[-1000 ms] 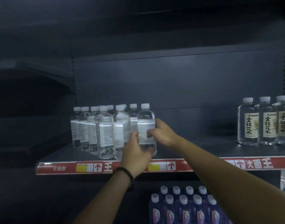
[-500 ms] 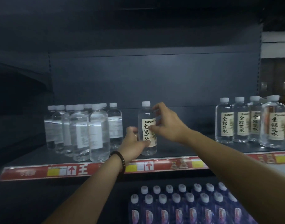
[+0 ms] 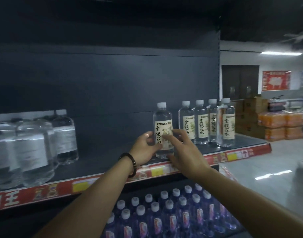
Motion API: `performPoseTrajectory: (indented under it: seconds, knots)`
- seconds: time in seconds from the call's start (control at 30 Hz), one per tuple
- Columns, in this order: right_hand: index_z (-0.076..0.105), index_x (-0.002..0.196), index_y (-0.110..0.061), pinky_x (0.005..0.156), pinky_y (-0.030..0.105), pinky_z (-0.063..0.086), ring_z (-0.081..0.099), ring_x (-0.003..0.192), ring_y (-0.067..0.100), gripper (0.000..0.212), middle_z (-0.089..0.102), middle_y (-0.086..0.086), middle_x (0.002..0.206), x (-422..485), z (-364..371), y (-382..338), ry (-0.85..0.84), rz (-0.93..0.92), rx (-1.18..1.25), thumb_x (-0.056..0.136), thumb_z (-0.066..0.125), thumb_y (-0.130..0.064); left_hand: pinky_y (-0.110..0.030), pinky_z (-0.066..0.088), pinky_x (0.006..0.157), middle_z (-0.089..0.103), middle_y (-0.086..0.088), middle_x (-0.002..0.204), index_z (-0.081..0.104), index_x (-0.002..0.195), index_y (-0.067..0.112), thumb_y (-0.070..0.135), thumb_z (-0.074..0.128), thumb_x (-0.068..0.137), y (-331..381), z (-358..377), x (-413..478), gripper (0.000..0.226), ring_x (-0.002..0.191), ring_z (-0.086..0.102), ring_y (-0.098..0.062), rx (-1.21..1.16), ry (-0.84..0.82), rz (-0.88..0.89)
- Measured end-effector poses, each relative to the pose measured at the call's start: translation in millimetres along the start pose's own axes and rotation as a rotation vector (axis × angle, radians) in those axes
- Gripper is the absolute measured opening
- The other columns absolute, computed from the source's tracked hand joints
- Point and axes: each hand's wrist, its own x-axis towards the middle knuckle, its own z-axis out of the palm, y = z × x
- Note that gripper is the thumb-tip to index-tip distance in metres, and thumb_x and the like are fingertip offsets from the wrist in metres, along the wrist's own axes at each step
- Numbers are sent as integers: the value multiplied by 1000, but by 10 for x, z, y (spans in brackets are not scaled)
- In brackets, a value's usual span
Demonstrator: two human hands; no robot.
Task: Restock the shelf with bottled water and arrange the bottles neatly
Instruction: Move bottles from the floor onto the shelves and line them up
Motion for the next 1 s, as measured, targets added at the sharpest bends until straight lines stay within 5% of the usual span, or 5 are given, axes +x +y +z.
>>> performPoseTrajectory:
  seconds: [0.17,0.43,0.63,0.8,1.0]
  knots:
    - [43,150,-39,90,40,61,68,106,19,72,31,-3,157,-164,-211,445,49,127,-24,92,77,-14,-30,61,81,72,7,116,57,128,24,14,79,91,112,624,228,44,105,70,-11,12,44,12]
    - [41,153,-45,93,38,61,62,122,21,64,39,-5,153,-388,-401,951,70,259,-68,100,68,-22,-20,61,68,77,9,95,59,118,31,14,89,81,237,1308,482,51,84,74,-3,41,21,45]
    - [45,155,-36,107,40,55,54,136,23,56,33,-3,160,-456,-461,1098,0,292,-67,101,58,-28,-40,67,78,79,5,103,61,135,22,14,91,78,224,1571,683,65,91,77,-16,66,65,31]
    - [41,159,-32,113,41,50,50,142,26,57,30,2,164,-463,-480,1176,-29,310,-66,103,54,-28,-15,58,64,77,6,95,61,121,24,11,91,78,259,1643,750,54,83,72,-5,87,65,45]
    - [39,159,-32,115,42,49,46,145,26,59,29,2,165,-449,-496,1192,-36,330,-76,102,55,-30,-10,53,53,77,4,99,61,125,18,7,89,79,276,1694,769,55,81,72,-5,80,69,17]
